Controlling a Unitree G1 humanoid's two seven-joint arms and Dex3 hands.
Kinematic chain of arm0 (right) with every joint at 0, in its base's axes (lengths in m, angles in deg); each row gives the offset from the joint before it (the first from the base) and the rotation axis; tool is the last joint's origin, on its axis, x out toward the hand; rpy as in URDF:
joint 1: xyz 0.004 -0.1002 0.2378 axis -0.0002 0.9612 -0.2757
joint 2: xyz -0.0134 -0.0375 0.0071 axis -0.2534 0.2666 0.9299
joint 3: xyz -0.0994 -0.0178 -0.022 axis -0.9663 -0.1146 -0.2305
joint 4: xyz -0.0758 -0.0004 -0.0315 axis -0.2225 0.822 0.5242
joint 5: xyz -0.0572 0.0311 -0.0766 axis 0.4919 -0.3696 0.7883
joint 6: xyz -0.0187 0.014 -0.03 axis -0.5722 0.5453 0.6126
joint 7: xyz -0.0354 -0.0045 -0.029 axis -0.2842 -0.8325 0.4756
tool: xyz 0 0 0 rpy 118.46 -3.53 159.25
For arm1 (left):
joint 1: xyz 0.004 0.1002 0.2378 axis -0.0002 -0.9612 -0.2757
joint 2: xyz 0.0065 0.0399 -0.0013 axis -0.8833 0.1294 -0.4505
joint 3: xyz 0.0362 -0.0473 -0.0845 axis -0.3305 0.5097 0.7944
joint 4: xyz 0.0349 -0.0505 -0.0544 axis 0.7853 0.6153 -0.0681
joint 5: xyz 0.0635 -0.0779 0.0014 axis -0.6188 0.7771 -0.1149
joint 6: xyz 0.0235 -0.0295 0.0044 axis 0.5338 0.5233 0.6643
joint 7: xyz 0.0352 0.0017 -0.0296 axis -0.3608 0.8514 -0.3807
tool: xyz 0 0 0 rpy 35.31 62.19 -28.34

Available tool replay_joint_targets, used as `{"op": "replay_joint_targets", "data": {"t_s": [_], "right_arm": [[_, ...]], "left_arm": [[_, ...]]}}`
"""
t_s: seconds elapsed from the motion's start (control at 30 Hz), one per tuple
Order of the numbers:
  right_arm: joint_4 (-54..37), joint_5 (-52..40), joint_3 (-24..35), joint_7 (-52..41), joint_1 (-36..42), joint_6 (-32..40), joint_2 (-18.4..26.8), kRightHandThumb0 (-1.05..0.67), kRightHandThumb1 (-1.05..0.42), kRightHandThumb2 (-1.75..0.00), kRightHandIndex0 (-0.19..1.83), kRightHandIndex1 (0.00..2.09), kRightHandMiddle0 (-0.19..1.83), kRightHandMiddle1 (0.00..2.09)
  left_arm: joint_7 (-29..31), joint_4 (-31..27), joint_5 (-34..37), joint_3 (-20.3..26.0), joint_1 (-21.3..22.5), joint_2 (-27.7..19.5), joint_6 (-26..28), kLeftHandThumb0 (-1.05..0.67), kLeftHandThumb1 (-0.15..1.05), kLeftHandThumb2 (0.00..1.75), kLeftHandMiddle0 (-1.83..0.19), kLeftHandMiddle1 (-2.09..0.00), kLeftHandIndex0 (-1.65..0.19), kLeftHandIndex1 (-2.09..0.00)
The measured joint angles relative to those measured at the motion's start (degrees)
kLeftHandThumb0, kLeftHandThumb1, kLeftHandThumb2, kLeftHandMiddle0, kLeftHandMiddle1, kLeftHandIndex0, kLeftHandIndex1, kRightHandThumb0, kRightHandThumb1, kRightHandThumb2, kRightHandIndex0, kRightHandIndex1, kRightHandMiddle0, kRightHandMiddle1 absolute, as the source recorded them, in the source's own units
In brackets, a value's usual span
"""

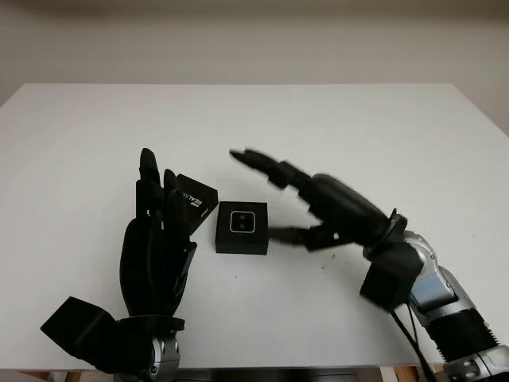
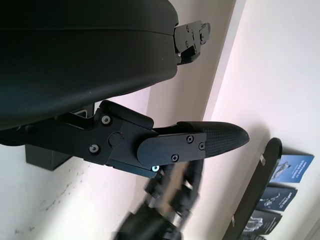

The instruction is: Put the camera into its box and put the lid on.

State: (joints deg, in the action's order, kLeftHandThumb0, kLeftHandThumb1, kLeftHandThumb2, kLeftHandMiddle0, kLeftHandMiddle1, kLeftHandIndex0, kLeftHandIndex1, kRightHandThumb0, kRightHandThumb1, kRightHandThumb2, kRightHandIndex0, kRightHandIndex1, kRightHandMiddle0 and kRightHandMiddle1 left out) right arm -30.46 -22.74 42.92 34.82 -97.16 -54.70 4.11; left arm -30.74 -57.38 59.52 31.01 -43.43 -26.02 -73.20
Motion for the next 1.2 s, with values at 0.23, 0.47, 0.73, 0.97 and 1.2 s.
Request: {"op": "replay_joint_targets", "data": {"t_s": [0.23,0.47,0.73,0.97,1.2], "right_arm": [[-0.75,-3.68,5.45,0.16,-3.85,9.46,-1.01,-0.53,-1.05,-0.38,0.09,1.25,-0.11,1.36],[2.03,-7.44,9.43,0.04,-6.21,17.20,-1.90,-0.48,-1.05,-0.44,-0.06,1.23,-0.19,1.37],[2.02,-16.56,14.79,-0.75,-9.62,33.83,-2.64,-0.55,-1.05,-0.59,-0.19,0.92,-0.19,0.91],[0.20,-19.32,16.86,2.04,-9.70,41.54,-4.69,-0.58,-1.05,-0.69,-0.19,0.84,-0.19,0.86],[0.17,-20.74,19.21,5.26,-9.86,44.17,-6.36,-0.61,-1.05,-0.67,-0.18,0.90,-0.19,0.91]], "left_arm": [[0.25,-0.55,0.96,6.60,2.74,-2.35,1.84,-0.59,1.05,0.20,-0.14,-0.12,-0.06,-0.14],[8.41,-1.94,-4.87,16.75,7.90,-20.32,10.96,-0.57,0.97,0.04,-0.35,-0.11,-0.21,-0.17],[21.70,5.48,-13.23,19.13,16.50,-39.46,11.93,-0.68,0.89,0.04,-0.25,-0.03,-0.18,-0.10],[30.84,13.65,-18.87,13.61,27.32,-47.98,10.12,-0.62,0.85,0.04,-0.05,-0.01,-0.10,-0.05],[36.02,22.71,-29.72,4.04,36.53,-52.03,5.77,-0.58,0.87,0.05,0.00,-0.04,-0.06,-0.04]]}}
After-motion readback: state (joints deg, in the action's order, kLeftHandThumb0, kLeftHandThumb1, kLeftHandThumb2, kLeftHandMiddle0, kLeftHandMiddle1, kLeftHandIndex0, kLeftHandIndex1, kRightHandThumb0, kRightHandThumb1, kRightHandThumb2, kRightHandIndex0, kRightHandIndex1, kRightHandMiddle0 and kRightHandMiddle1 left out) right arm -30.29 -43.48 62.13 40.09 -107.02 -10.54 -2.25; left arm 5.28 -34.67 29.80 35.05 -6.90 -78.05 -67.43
